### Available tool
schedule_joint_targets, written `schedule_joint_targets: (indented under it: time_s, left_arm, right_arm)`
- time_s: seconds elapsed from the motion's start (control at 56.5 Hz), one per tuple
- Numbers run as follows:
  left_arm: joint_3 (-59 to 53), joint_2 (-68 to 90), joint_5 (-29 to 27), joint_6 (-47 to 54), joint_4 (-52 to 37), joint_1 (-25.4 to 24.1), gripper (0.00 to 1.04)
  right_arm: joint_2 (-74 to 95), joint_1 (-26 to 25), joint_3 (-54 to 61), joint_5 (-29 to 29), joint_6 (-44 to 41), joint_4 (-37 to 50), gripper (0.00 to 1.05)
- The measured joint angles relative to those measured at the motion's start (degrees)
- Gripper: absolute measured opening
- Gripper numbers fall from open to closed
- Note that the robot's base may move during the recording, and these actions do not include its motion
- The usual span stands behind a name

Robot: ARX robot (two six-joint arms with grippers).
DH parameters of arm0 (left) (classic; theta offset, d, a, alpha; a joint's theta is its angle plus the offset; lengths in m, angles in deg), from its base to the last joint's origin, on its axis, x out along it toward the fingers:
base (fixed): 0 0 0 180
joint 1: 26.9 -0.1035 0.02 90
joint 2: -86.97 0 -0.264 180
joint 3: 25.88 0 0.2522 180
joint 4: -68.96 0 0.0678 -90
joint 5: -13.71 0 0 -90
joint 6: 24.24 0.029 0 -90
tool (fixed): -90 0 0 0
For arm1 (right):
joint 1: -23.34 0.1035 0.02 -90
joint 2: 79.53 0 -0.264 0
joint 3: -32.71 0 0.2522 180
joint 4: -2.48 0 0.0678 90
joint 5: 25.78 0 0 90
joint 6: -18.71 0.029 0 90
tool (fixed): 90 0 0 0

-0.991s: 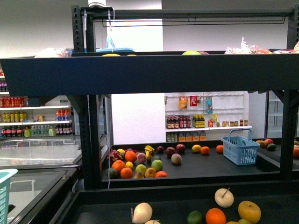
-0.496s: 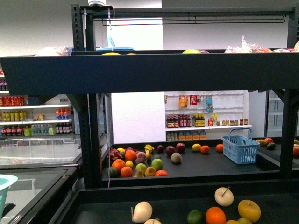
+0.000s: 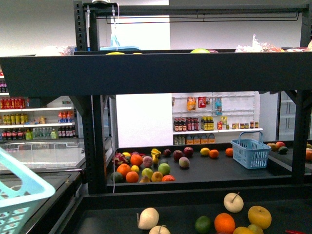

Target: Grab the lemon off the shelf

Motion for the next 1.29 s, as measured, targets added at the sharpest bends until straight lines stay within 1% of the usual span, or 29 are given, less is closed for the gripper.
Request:
schedule_joint_targets:
  time_s: [0.124,0.177,0.354,0.407,0.655,0.797,0.814,1.045,1.222,1.239,1.257,1.292]
  left_arm:
    - [-1.4,0.0,0.9,-0.1,-1.7,4.0,0.08]
    - [-1.8,0.0,1.0,0.2,-2.3,7.2,0.08]
    - [-1.9,1.3,1.7,1.2,-5.9,14.2,0.08]
    - [-1.9,2.8,2.2,2.2,-7.1,17.3,0.08]
    - [0.0,8.6,4.0,4.0,-7.4,24.7,0.08]
    - [2.8,10.8,4.1,4.8,-7.4,26.9,0.08]
    - [5.1,13.7,3.8,4.5,-12.3,31.3,0.08]
    - [6.6,16.6,1.9,3.9,-11.7,34.6,0.08]
    - [7.6,16.8,-0.1,4.9,-9.0,35.1,0.08]
    - [7.6,16.8,-0.3,5.0,-9.0,35.1,0.08]
    - [7.7,16.8,-0.6,5.2,-9.0,35.1,0.08]
    - [7.7,16.8,-0.8,5.6,-9.0,35.1,0.08]
  right_arm:
    - [0.0,0.0,0.0,0.0,0.0,0.0,0.97]
    - [0.0,0.0,0.0,0.0,0.0,0.0,0.97]
    - [0.0,0.0,0.0,0.0,0.0,0.0,0.97]
    - [0.0,0.0,0.0,0.0,0.0,0.0,0.97]
    - [0.0,0.0,0.0,0.0,0.0,0.0,0.97]
    - [0.0,0.0,0.0,0.0,0.0,0.0,0.97]
    - [0.0,0.0,0.0,0.0,0.0,0.0,0.97]
    - [0.0,0.0,0.0,0.0,0.0,0.0,0.97]
    - [0.0,0.0,0.0,0.0,0.0,0.0,0.97]
    - [0.3,0.3,-0.1,0.8,0.3,-0.6,0.97]
    - [1.7,1.2,-1.3,3.8,1.3,-4.4,0.97]
    - [5.7,2.8,-3.7,7.4,2.8,-10.8,0.97]
